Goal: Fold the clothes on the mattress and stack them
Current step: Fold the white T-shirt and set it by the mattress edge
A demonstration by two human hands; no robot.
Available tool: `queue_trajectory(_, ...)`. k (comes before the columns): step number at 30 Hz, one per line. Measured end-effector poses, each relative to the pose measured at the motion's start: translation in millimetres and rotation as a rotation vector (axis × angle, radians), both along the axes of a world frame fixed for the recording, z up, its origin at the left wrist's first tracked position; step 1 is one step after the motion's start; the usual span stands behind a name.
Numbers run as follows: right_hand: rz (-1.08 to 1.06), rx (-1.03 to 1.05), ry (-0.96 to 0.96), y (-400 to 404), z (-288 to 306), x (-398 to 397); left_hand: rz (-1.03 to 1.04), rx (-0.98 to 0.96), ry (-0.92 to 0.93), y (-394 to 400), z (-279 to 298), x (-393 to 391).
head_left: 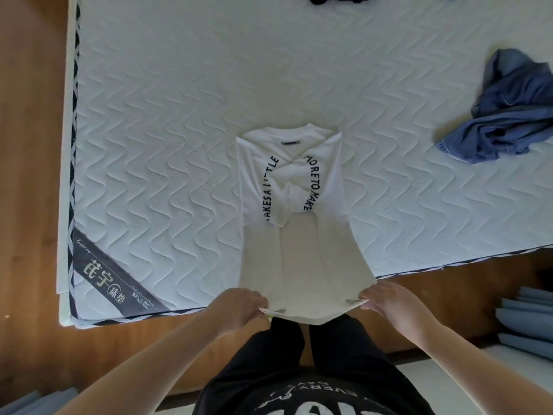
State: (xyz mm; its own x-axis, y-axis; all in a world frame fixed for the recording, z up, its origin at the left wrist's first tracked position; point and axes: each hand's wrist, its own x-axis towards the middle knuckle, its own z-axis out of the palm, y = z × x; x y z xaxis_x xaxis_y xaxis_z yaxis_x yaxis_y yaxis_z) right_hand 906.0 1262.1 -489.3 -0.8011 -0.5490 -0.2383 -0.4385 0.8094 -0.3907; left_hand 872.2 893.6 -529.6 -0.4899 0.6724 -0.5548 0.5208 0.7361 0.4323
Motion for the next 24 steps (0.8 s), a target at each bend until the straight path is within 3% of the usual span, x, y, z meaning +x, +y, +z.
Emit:
queue_trajectory(7,-0.137,0.145,-0.094,-6.4,13.0,-66.6,0.110,0.031,0.113,-2.3,19.7,-83.1)
queue_trajectory(13,-0.234,-0.009,0.035,-7.1,12.4,-181.4,0.207,0.013,0.151,7.1,22.8,-194.3)
queue_trajectory(24,-0.247,-0.028,-0.082,17.8,-73.8,-377.2,0.354,0.005,0.152,18.9,-39.9,-379.5)
